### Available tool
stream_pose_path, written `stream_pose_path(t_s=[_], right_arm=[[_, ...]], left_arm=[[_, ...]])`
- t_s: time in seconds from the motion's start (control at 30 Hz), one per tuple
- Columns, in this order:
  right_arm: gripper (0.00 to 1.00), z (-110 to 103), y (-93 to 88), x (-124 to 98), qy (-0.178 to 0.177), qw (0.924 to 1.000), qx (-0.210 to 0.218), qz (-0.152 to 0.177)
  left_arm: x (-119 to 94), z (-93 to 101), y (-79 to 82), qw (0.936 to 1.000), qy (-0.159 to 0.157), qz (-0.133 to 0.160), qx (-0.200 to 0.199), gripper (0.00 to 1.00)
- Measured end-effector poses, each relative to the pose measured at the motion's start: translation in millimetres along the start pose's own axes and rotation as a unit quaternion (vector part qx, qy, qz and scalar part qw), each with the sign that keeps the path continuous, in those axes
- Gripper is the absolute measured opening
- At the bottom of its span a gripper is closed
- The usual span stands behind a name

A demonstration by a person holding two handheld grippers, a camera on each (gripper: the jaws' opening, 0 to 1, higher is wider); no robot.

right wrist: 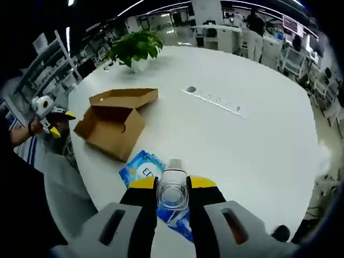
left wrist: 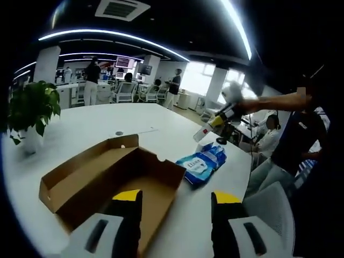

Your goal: Operate the shoe box by opening the lid, removing the specified soft item, and placing it in the target area until the item is outside and the box remains undamaged.

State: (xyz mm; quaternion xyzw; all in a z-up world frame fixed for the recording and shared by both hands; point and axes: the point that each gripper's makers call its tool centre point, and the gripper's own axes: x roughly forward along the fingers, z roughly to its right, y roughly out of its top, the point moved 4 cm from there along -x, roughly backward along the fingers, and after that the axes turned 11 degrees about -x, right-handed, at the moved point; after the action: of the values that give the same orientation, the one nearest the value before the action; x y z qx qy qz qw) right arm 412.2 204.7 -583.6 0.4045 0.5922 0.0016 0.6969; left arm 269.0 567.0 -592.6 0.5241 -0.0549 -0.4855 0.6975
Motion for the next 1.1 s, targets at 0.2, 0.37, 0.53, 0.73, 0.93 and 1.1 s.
stream_pose_path(t_s=[0.2, 0.37, 0.53, 0.73, 0.93, 1.1], right_arm=[[0.19, -2, 4.3, 16, 0.026, 0.9950, -0.082, -0.050], [0.19, 4, 3.0, 33, 0.037, 0.9834, -0.148, -0.098], [0.19, 11, 1.0, 46, 0.041, 0.9720, -0.191, -0.131], [0.19, 14, -1.4, 56, 0.047, 0.9610, -0.224, -0.156], [0.19, 16, -8.3, 63, 0.055, 0.9491, -0.253, -0.179], [0.19, 18, -14.9, 70, 0.062, 0.9416, -0.269, -0.192]], left_arm=[[-8, -3.4, -3.0, 0.9999, 0.013, 0.006, -0.007, 0.51], [-17, -9.3, -5.6, 0.9995, 0.025, 0.010, -0.014, 0.51], [-24, -14.1, -6.6, 0.9991, 0.035, 0.014, -0.020, 0.50], [-26, -18.2, -7.1, 0.9988, 0.041, 0.015, -0.023, 0.50], [-25, -19.9, -7.8, 0.9987, 0.043, 0.013, -0.025, 0.50], [-25, -20.1, -8.9, 0.9985, 0.045, 0.013, -0.027, 0.50]])
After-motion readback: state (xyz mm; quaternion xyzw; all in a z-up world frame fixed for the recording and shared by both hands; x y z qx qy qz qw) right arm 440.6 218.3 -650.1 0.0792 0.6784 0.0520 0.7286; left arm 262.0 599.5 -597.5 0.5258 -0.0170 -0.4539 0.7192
